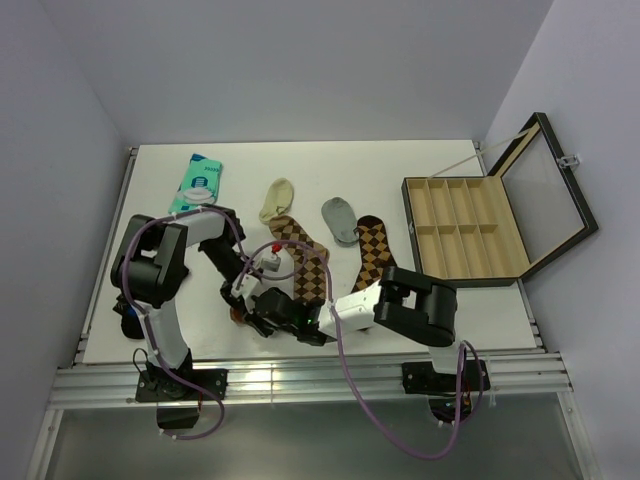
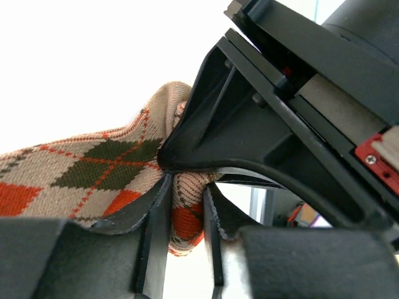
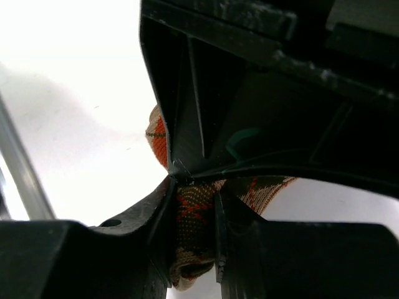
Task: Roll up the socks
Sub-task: Roll the sock at the center of the board.
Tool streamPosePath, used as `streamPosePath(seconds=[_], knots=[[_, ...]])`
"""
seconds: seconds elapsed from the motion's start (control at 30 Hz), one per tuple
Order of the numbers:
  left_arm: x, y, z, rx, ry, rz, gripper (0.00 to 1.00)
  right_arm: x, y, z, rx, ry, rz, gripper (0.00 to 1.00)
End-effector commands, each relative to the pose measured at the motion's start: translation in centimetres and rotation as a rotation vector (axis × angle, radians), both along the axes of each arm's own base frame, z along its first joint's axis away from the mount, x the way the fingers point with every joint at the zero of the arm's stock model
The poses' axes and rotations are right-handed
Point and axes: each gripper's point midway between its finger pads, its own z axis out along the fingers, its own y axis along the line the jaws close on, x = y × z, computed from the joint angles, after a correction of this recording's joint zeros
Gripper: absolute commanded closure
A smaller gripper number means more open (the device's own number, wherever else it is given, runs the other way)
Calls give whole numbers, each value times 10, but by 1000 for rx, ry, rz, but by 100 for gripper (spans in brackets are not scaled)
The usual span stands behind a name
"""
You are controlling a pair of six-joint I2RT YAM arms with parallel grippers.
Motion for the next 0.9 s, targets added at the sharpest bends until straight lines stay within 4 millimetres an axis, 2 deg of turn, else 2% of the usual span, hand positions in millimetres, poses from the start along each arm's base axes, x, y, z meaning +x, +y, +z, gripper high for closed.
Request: streamPosePath(seconds=[0.0, 0.23, 0.5, 0.53, 0.63, 0.67, 0.8, 0.87], knots=[[13, -22, 33, -95, -29, 65, 70, 8, -28, -35, -131, -6, -79, 100], [35, -14, 49, -127, -79, 132, 67, 6, -44, -35, -146, 5, -108, 100], [62, 0, 51, -112, -176, 249, 67, -8, -50, -42, -212, 88, -72, 100], [72, 2, 52, -123, -244, 266, 67, -10, -50, -42, -216, 100, -65, 100], [81, 14, 58, -110, -331, 339, 67, -15, -51, -41, -227, 180, -41, 100], [95, 17, 58, -100, -389, 382, 67, -16, -54, -42, -239, 204, -42, 100], [110, 34, 67, -108, -514, 480, 67, -12, -61, -42, -257, 338, -45, 100], [117, 40, 79, -120, -598, 516, 67, -13, -64, -40, -277, 422, -29, 100]])
